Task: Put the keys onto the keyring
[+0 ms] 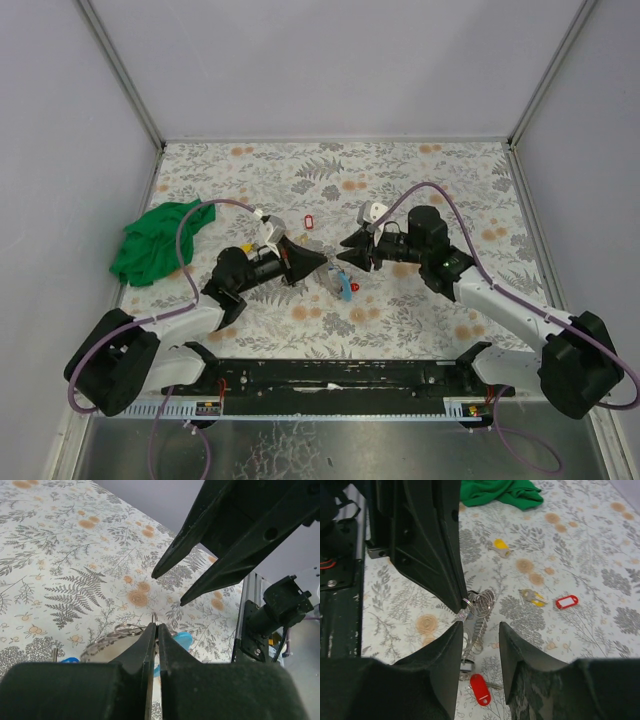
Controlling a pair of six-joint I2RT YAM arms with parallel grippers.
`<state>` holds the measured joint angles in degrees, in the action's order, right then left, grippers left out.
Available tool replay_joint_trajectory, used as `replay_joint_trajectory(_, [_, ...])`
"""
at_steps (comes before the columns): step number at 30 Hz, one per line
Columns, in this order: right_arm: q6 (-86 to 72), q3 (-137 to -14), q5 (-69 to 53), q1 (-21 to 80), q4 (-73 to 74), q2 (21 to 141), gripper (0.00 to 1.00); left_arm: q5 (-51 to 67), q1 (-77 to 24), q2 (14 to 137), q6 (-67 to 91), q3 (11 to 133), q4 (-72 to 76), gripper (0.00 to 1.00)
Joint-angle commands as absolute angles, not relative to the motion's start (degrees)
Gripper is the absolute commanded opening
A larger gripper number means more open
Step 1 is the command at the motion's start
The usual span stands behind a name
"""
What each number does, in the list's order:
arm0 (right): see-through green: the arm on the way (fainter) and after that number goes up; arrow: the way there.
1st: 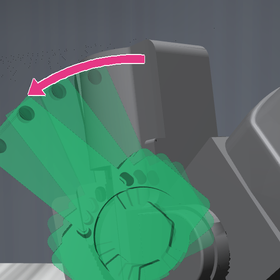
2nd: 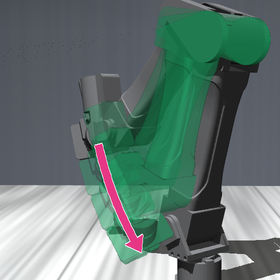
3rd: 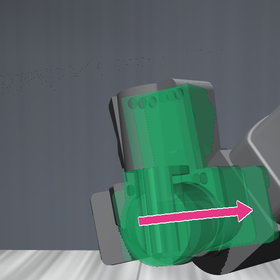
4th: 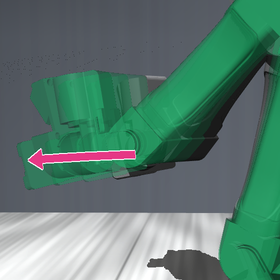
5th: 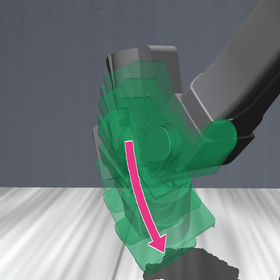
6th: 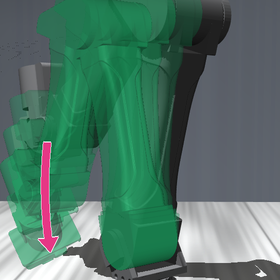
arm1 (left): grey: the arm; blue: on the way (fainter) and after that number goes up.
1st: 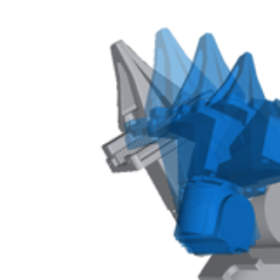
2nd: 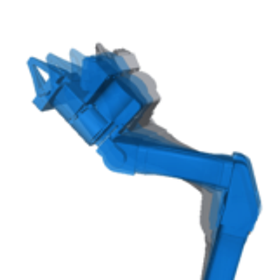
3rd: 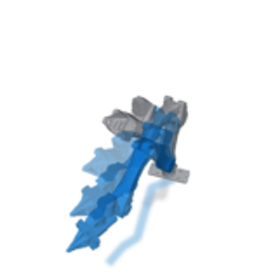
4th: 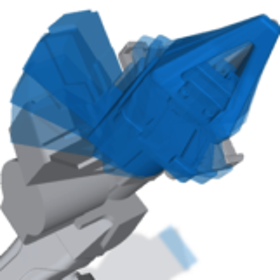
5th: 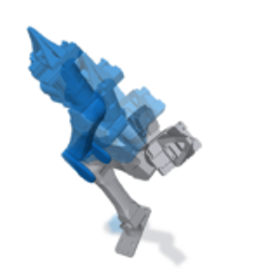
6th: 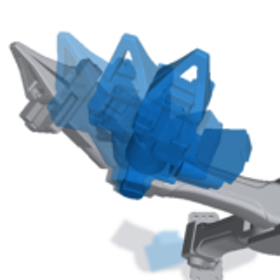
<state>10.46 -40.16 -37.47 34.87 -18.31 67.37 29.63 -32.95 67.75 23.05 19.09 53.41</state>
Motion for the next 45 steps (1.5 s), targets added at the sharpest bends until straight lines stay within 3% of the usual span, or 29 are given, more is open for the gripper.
replay_joint_trajectory(1, [11.45,-44.14,-47.57,34.13,-19.66,69.2,0.41,33.43,-32.61,69.08,18.52,17.98,66.71,0.0])
replay_joint_trajectory(11, [19.06,-45.7,-52.09,33.16,-16.79,72.26,0.36,36.47,-32.61,70.81,15.76,17.85,69.97,0.0])
replay_joint_trajectory(32, [25.06,-51.13,-59.11,32.87,-7.73,77.52,0.04,37.72,-32.61,70.51,14.5,17.07,70.34,0.0])
replay_joint_trajectory(39, [31.19,-56.8,-52.78,33.02,4.57,76.85,0.0,36.37,-32.6,67.44,10.3,19.62,56.26,0.18])
replay_joint_trajectory(45, [37.23,-64.68,-42.43,36.06,20.04,78.48,0.0,34.35,-32.61,65.11,7.51,19.95,52.22,0.27])
